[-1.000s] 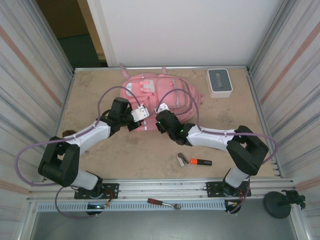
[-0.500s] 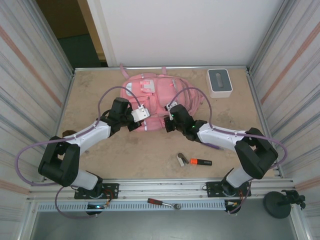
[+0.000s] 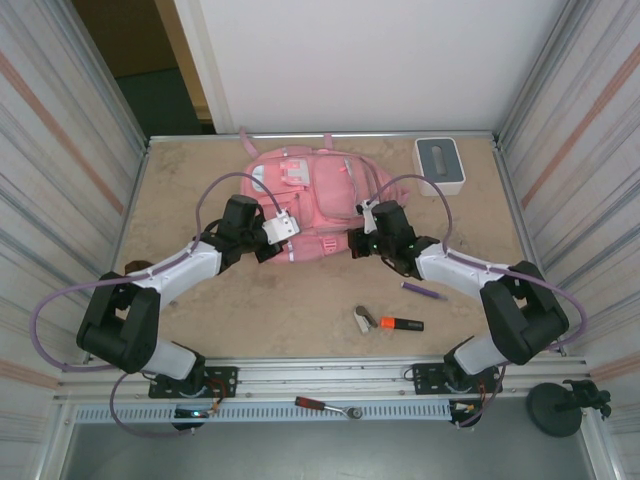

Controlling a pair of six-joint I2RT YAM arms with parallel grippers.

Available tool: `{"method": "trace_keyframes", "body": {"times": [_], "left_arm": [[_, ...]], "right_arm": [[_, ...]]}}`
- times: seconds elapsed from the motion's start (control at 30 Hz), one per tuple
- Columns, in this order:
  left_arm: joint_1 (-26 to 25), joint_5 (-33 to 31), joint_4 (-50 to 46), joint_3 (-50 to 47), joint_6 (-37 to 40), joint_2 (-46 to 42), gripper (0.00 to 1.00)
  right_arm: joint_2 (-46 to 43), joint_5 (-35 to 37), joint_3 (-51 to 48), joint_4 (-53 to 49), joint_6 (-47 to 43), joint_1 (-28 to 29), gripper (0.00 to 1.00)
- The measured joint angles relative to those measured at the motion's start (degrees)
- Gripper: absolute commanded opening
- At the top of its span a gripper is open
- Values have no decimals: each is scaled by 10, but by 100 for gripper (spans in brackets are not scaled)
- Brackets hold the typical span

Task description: Pack the student bag

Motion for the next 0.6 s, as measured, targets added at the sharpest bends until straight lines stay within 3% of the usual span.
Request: {"method": "trace_keyframes", "body": {"times": [0.33,0.6], "left_arm": [[0,0,-2,0,0,3,0],[0,0,-2,0,0,4,0]], "right_arm": [[45,-11,0,37,22,-1,10],[64,-8,-12,86,24,-1,12]]}}
